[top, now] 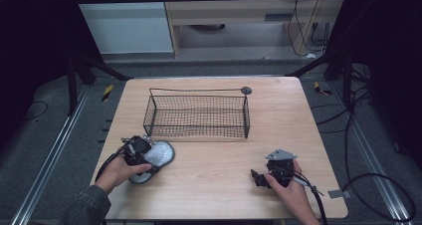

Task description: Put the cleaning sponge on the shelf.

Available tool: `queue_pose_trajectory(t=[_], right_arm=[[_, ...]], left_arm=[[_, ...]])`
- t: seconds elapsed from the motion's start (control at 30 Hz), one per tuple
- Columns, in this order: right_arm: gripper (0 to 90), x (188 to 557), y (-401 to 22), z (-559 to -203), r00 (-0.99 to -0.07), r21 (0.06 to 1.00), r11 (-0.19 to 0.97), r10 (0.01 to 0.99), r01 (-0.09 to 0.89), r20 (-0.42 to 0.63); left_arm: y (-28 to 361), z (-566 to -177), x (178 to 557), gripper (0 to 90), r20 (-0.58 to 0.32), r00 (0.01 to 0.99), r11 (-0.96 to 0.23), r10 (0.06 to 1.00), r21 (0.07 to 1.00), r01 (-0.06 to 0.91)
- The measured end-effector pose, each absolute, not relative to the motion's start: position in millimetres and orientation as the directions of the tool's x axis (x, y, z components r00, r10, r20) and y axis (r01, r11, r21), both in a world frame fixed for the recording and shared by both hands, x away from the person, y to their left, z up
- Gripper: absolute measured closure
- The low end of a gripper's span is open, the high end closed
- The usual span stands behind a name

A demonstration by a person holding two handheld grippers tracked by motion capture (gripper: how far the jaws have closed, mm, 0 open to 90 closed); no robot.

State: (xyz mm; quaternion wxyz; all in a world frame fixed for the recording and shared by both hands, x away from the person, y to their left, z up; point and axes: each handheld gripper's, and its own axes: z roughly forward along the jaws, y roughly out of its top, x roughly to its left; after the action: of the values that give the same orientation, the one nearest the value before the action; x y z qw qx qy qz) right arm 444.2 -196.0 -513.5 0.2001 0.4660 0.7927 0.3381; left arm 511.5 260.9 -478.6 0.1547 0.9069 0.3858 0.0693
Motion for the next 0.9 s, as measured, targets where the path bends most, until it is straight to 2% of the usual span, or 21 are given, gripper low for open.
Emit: queue_pose_trajectory(t=[0.3,0.5,0.67,0.9], right_arm=[[0.4,444,-196,-514,-0.486,0.722,0.338,0.874,0.603,-0.004],[0.4,444,-196,-514,-0.486,0.722,0.339,0.874,0.603,-0.004],[0.4,444,-196,-514,-0.488,0.723,0.341,0.873,0.601,-0.006],[0.4,444,-196,-514,-0.488,0.723,0.341,0.873,0.602,-0.005]], left_arm=[[256,-475,510,11.5,0.043,0.706,-0.682,0.707,0.305,0.665],[255,-467,504,12.5,0.051,0.717,-0.691,0.695,0.322,0.647],[251,-448,495,12.5,0.08,0.744,-0.717,0.664,0.351,0.602],[244,-416,488,12.5,0.169,0.785,-0.775,0.596,0.379,0.506]])
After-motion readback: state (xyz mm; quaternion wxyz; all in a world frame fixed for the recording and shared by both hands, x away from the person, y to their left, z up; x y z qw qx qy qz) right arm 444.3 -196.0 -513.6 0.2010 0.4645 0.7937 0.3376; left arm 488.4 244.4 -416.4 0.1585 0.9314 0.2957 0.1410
